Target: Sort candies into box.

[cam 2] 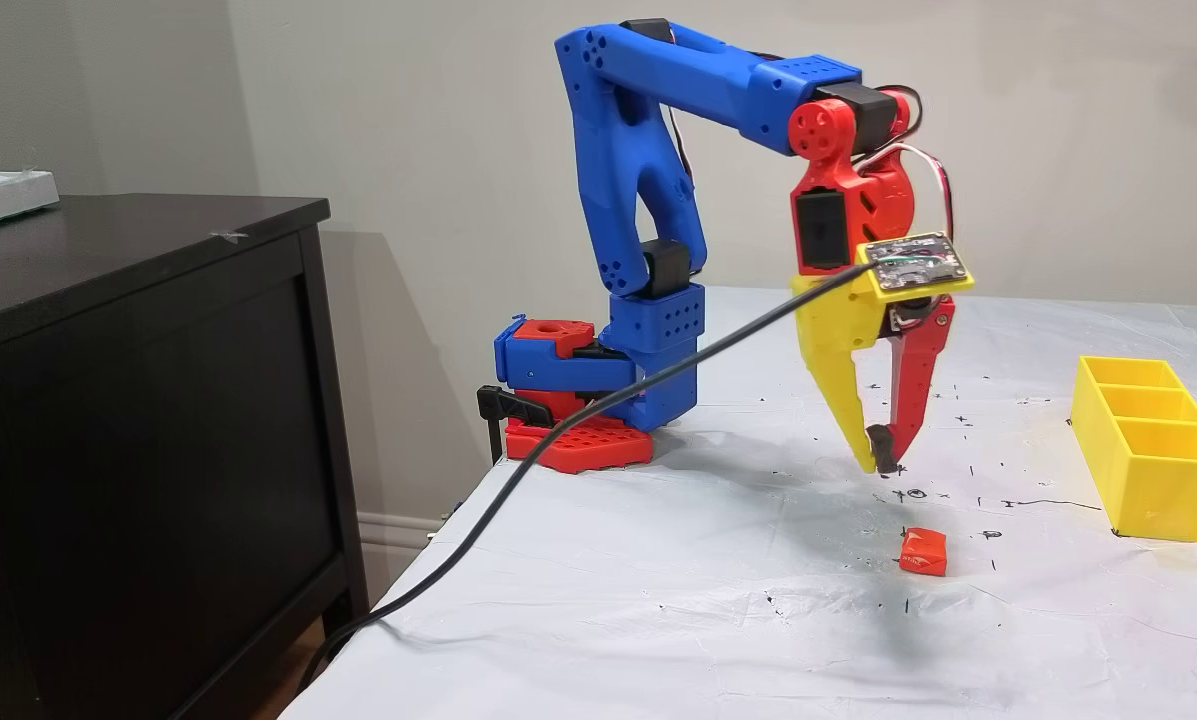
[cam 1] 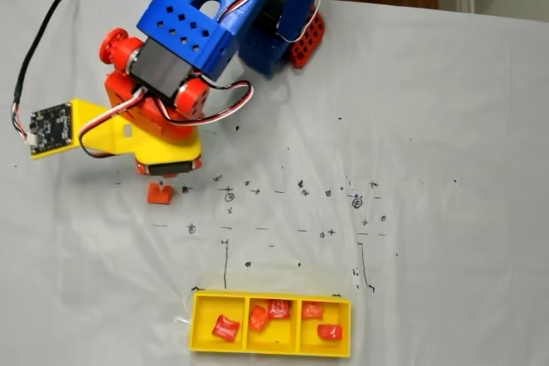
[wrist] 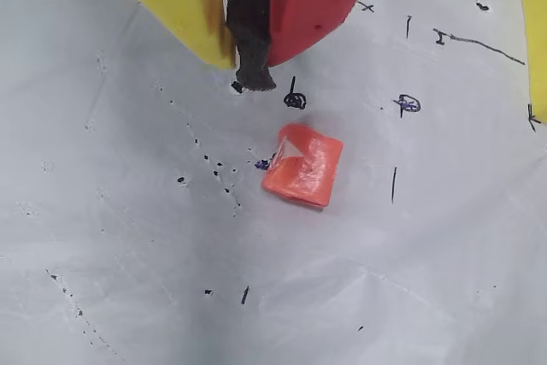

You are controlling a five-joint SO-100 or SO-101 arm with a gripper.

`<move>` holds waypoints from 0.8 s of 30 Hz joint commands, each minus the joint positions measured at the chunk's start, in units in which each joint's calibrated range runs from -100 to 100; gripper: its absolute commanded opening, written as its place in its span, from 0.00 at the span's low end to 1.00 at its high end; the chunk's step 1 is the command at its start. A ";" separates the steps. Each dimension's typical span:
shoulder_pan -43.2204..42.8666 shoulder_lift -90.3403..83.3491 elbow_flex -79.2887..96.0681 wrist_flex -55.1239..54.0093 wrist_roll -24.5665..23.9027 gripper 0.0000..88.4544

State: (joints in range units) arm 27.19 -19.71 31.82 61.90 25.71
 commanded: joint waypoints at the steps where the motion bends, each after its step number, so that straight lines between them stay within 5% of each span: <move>1: 0.79 1.31 -5.19 -0.30 -0.05 0.08; 11: 1.61 9.87 -12.75 2.16 1.66 0.26; 24: 1.34 19.54 -22.04 4.20 0.98 0.33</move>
State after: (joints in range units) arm 28.76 -0.76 16.00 65.56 26.89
